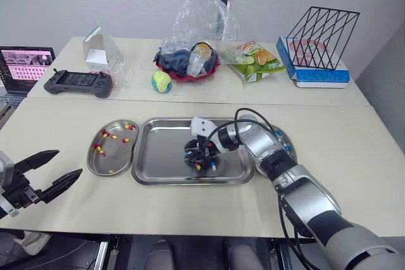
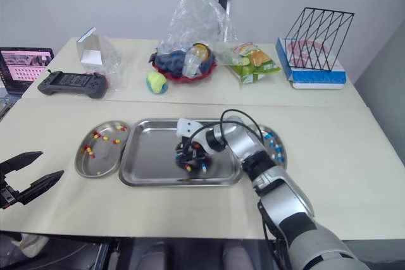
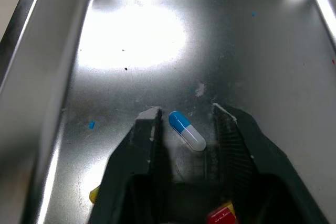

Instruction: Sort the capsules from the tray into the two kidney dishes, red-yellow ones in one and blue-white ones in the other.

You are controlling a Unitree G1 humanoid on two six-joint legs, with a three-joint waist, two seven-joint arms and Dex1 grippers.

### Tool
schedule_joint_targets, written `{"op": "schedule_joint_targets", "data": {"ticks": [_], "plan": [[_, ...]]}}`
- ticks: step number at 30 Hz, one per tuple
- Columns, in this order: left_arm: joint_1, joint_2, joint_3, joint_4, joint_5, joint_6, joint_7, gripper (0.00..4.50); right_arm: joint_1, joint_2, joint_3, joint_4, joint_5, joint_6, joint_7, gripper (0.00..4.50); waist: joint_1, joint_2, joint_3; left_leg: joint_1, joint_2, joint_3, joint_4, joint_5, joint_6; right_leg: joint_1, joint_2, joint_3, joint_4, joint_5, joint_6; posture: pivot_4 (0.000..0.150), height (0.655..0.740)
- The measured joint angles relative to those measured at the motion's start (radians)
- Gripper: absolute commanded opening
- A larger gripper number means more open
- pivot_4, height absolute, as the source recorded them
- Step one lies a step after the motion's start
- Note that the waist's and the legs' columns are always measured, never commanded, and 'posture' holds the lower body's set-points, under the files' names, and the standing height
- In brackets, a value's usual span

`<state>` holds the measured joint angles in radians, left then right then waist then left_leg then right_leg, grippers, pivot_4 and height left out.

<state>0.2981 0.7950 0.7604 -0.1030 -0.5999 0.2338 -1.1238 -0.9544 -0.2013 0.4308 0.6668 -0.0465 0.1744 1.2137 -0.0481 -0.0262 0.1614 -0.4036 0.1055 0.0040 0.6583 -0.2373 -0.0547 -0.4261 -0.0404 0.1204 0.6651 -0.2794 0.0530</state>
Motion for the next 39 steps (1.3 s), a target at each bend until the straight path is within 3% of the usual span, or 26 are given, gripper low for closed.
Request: {"op": "schedule_joint_targets", "data": {"ticks": [1,2,9,13,17,25,33,39], "plan": [[0.0,0.0,0.0,0.0,0.003,-0.002,0.0,4.5,0.001,0.001,0.0,0.001,-0.001,-0.002,0.0,0.11,0.0,0.0,0.0,0.0,0.0,0.0,0.0,0.0,0.0,0.0,0.0,0.0,0.0,0.0,0.0,0.15,0.718],[0.0,0.0,0.0,0.0,0.005,-0.005,0.0,4.5,0.001,0.003,-0.001,0.001,-0.001,-0.004,0.0,0.05,0.0,0.0,0.0,0.0,0.0,0.0,0.0,0.0,0.0,0.0,0.0,0.0,0.0,0.0,0.0,0.15,0.718],[0.001,0.0,-0.006,-0.003,0.005,-0.01,-0.002,4.5,0.003,0.011,-0.009,-0.001,-0.001,-0.001,0.0,0.05,0.0,0.0,0.0,0.0,0.0,0.0,0.0,0.0,0.0,0.0,0.0,0.0,0.0,0.0,0.0,0.15,0.718],[-0.007,-0.002,-0.029,-0.002,0.007,-0.013,-0.003,4.5,-0.005,0.016,-0.084,-0.097,0.088,0.101,0.023,0.05,0.001,0.0,0.0,-0.001,0.0,0.0,0.0,0.0,0.0,0.0,0.0,0.0,0.0,0.0,0.0,0.15,0.718],[-0.014,-0.005,-0.039,0.003,0.007,-0.014,-0.003,4.5,-0.043,-0.089,-0.163,-0.193,0.148,0.19,0.039,0.05,0.01,0.0,0.0,-0.001,0.0,0.0,0.0,0.0,0.0,0.0,0.0,0.0,-0.001,0.0,0.0,0.15,0.718],[-0.09,-0.012,-0.066,0.074,0.009,-0.035,-0.004,4.5,-0.023,-0.357,-0.272,-0.199,0.15,0.208,0.051,0.05,0.008,0.001,0.001,0.0,0.0,0.0,0.0,0.0,0.0,0.0,0.0,0.0,-0.001,0.0,0.0,0.15,0.718],[-0.165,-0.012,-0.125,0.144,0.014,-0.061,-0.008,4.5,0.094,-0.496,-0.3,-0.201,0.138,0.2,0.028,0.05,0.001,0.002,0.001,-0.001,0.0,0.0,-0.001,0.0,0.0,0.0,0.0,0.001,-0.002,0.0,0.0,0.15,0.718],[-0.173,-0.012,-0.149,0.179,0.018,-0.08,-0.018,4.5,0.231,-0.526,-0.308,-0.245,0.136,0.203,-0.008,0.05,0.004,0.002,0.001,-0.001,-0.001,0.0,0.0,0.0,0.0,0.0,0.0,0.001,-0.002,0.0,0.0,0.15,0.718]]}}
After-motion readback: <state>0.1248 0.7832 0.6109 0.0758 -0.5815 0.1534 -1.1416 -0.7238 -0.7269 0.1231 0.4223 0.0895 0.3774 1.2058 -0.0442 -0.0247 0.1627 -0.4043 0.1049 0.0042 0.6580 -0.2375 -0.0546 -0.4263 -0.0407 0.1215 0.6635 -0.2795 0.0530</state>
